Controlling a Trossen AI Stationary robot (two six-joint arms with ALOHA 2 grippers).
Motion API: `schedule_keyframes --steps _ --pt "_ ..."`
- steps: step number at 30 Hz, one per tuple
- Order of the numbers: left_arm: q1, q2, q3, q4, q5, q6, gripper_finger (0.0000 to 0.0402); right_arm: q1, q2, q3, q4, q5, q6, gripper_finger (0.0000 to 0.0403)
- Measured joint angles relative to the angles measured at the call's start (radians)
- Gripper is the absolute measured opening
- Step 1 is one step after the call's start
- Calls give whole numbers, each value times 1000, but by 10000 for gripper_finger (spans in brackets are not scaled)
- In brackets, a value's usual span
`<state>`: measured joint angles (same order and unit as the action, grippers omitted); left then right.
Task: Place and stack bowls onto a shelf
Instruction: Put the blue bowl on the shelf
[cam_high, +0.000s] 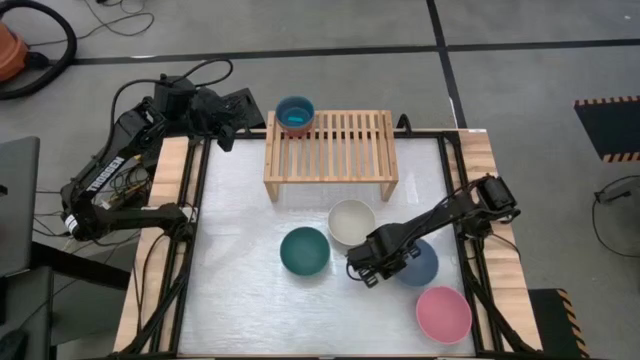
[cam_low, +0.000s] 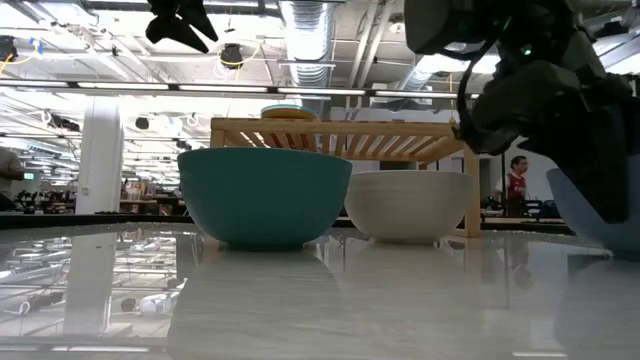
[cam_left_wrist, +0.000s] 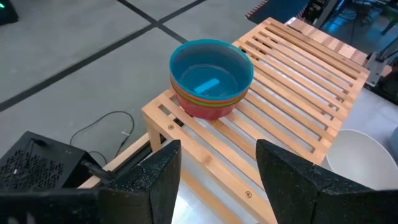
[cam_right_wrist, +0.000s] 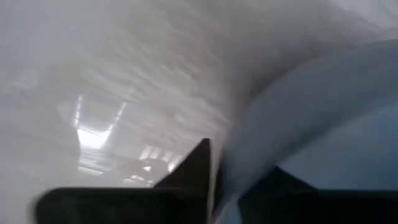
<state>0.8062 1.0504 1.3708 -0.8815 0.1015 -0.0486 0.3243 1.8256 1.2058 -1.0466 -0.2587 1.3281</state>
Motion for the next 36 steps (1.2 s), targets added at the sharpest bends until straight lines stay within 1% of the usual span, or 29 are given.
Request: schedule_keyframes --steps 2,3,7,13,16,19,22,25,28,32,36 --pt "0 0 0 -1 -1 0 192 0 -16 1 -2 10 3 29" --pt "0 0 0 -2 -1 0 192 0 -28 1 -10 19 3 23" --pt "0 0 0 -2 -2 4 192 -15 -95 4 -59 47 13 23" --pt "0 0 0 -3 -7 19 192 -77 -273 92 -188 155 -6 23" --pt "0 -1 0 -2 -11 18 192 -131 -370 165 -206 255 -50 23" --pt "0 -1 0 2 -11 10 192 -203 -456 238 -206 375 -142 23" --pt "0 -1 0 2 -11 6 192 -304 -492 302 -214 440 -309 23" --pt "0 -1 0 4 -11 6 192 -419 -487 372 -213 445 -571 23" --pt "0 -1 0 7 -15 4 192 -520 -448 455 -214 444 -856 23" --pt "0 -1 0 11 -29 -6 192 -621 -348 576 -237 368 -1198 23" --pt "0 -1 0 8 -35 -23 192 -678 -235 696 -346 305 -1436 23"
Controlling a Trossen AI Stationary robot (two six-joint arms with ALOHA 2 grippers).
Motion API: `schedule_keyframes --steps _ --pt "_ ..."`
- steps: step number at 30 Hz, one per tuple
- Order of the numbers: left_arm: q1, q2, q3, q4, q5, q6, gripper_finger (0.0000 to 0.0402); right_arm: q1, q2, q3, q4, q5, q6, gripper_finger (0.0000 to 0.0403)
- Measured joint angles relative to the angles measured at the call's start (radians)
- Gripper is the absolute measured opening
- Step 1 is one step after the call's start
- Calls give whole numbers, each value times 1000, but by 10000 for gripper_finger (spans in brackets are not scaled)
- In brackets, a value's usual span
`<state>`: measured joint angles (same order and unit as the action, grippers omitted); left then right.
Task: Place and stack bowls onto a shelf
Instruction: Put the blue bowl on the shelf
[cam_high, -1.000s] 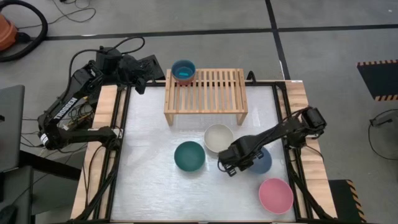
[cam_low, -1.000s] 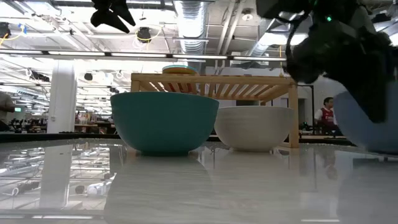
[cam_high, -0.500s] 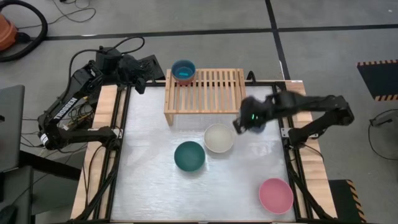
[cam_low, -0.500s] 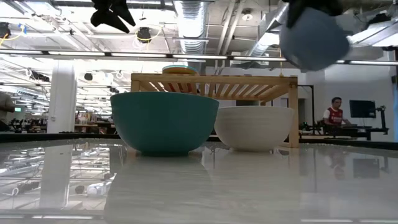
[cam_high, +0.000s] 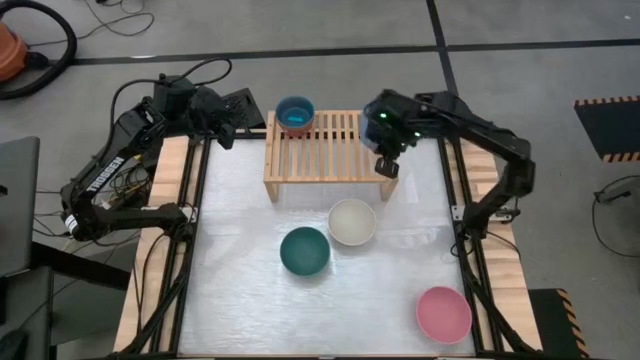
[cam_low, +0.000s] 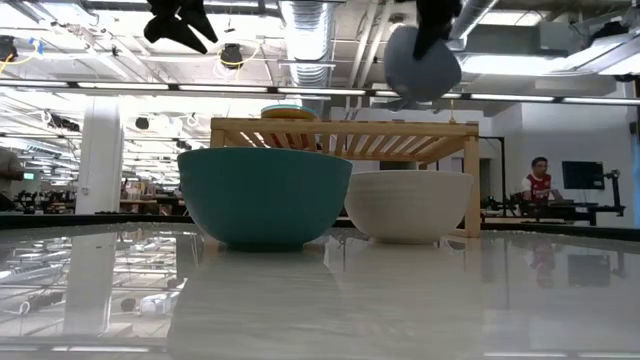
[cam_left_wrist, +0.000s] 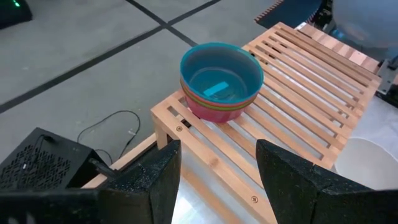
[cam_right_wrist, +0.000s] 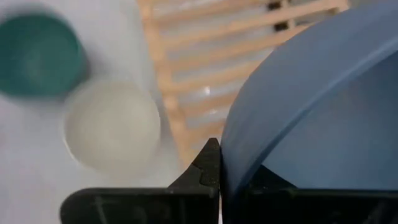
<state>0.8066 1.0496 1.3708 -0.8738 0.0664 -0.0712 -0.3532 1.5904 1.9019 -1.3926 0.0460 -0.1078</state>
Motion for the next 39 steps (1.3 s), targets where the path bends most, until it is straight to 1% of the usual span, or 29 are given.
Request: schedule_keyframes --steps 2,5,10,11,15,19,28,39 --pt "0 0 0 -1 -4 0 192 -8 54 37 -71 -8 -82 23" --pt "0 0 0 -4 -19 -4 192 -3 124 62 -147 -14 -151 23" --pt "0 0 0 -8 -31 -4 192 48 197 63 -178 -11 -234 23" --pt "0 0 0 -10 -36 -4 192 64 201 63 -177 -3 -250 23" --pt "0 0 0 -11 -53 -4 192 130 197 64 -179 83 -267 23" --pt "0 0 0 -7 -53 -4 192 157 196 64 -178 90 -254 23" --pt "0 0 0 -7 -52 -29 192 133 198 56 -179 138 -255 23" --pt "0 0 0 -10 -52 -31 192 95 198 56 -179 131 -256 23"
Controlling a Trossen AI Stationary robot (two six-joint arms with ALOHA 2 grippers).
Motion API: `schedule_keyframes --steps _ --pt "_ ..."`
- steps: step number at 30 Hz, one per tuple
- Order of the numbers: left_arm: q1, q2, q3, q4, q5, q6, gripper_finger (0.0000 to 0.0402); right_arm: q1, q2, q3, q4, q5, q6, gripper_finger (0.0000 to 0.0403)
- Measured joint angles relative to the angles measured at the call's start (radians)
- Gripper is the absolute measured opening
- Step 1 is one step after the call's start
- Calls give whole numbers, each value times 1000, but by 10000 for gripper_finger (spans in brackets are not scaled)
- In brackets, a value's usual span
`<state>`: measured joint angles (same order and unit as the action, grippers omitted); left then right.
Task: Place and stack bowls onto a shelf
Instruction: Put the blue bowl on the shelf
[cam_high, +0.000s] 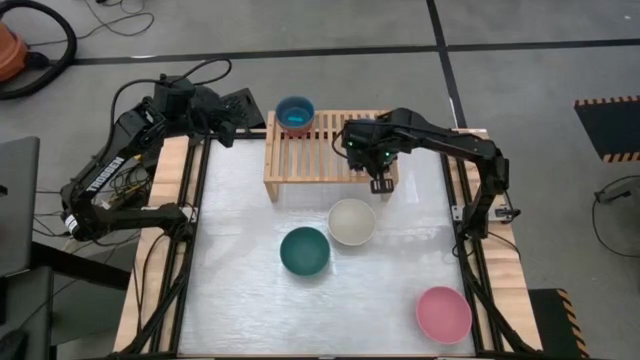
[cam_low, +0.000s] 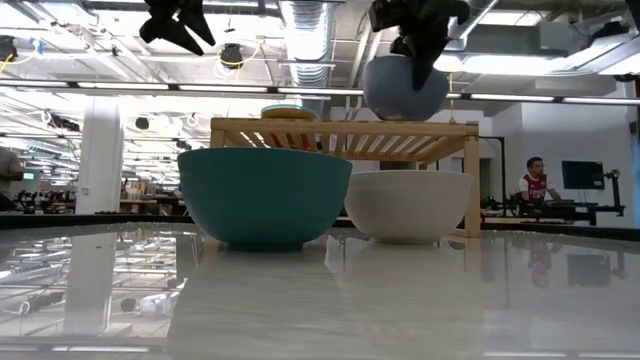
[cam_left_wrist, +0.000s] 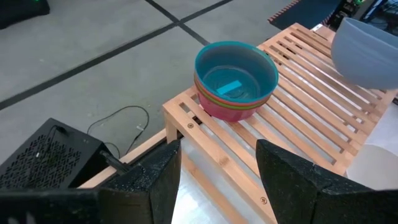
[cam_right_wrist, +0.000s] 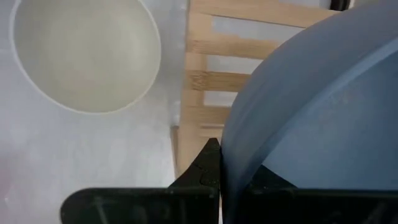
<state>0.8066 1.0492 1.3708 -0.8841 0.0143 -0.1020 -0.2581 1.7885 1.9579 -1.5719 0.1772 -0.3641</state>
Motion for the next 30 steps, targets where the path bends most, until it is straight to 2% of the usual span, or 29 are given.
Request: schedule_keyframes --steps 9,14,22,30 --pt "0 0 0 0 0 0 192 -12 40 1 1 -48 40 23" --pt "0 0 0 1 0 0 192 1 80 2 1 22 48 23" --pt "0 0 0 8 0 -16 192 2 80 2 1 14 72 25" --pt "0 0 0 7 8 -11 192 16 83 -1 1 -15 76 86"
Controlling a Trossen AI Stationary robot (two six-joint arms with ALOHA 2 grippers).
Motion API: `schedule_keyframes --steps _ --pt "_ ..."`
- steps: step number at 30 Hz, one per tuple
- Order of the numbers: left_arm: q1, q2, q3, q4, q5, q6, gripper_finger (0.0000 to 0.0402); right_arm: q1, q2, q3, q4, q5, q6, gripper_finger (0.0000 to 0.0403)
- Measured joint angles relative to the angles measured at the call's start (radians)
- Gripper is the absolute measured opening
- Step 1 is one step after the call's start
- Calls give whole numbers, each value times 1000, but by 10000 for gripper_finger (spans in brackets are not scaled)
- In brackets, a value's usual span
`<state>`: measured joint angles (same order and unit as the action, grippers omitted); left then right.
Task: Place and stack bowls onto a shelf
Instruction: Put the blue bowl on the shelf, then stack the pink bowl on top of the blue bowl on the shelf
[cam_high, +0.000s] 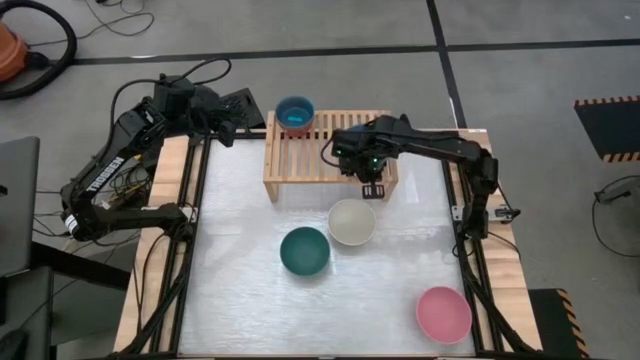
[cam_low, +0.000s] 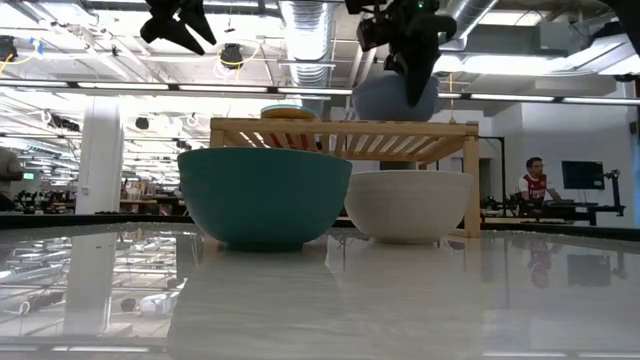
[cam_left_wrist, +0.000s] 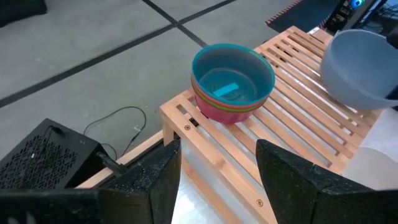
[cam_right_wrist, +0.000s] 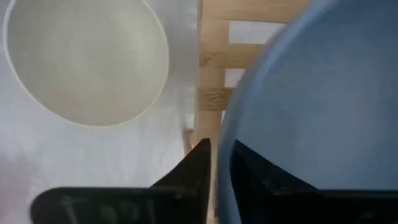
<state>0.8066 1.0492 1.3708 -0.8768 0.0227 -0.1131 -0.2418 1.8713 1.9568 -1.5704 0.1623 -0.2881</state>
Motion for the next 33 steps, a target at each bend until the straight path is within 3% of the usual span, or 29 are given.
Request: schedule_keyframes --steps 13,21,26,33 --pt "0 0 0 0 25 15 192 -3 -6 42 -1 -29 55 225" --pt "0 0 0 0 24 15 192 -5 -49 253 2 -31 181 242" --pt "0 0 0 0 21 15 192 10 -112 268 3 -41 509 239" --pt "0 0 0 0 18 14 192 167 -221 56 0 -158 981 238"
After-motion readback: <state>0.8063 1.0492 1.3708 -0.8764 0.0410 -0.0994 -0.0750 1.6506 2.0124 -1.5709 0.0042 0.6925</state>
